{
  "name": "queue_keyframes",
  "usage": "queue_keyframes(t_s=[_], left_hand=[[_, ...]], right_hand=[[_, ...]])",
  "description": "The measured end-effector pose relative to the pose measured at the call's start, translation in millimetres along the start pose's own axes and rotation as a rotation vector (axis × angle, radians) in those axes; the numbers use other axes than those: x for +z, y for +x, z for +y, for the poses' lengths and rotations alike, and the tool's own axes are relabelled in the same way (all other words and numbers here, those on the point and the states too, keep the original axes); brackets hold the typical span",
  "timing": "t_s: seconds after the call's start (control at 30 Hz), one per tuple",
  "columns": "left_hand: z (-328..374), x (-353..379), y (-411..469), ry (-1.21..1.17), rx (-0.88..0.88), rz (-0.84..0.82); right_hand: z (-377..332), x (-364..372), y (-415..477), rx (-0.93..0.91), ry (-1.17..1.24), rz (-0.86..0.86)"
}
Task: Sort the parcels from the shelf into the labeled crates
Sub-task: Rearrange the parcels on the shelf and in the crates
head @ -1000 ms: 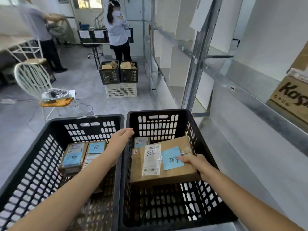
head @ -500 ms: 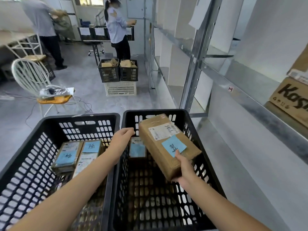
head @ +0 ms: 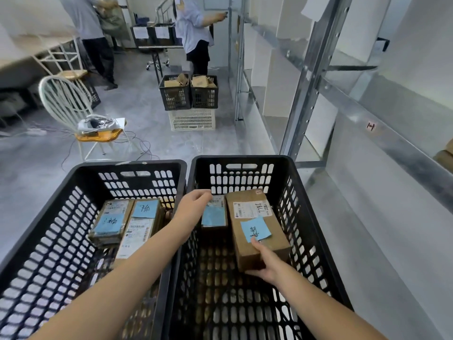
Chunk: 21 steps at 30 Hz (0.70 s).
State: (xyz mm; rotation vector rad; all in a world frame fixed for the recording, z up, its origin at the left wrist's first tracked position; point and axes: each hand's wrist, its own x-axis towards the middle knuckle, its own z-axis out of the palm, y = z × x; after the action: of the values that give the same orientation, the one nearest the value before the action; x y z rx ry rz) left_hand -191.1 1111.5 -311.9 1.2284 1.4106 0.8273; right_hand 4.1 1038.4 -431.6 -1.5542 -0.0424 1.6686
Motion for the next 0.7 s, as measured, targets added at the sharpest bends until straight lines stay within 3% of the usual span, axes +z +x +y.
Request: queue_keyframes(t_s=[0.2,0.47,0.57,0.7], left_hand=[[-1,17,1,0.057,-0.021,0.015],[-1,19,3,0.211,0.000,-0.012],[1,18,1,0.288,0.002,-0.014],[9,21,-5,0.360,0.026,-0.040]], right_hand=[[3,-1,16,0.118,-0.189,-0.100],[-19,-5,7,0.318,-0.472,-0.414],[-50,-7,-15,0.180,-0.762,-0.414],[-96,6,-44,-0.342,-1.010,-0.168]])
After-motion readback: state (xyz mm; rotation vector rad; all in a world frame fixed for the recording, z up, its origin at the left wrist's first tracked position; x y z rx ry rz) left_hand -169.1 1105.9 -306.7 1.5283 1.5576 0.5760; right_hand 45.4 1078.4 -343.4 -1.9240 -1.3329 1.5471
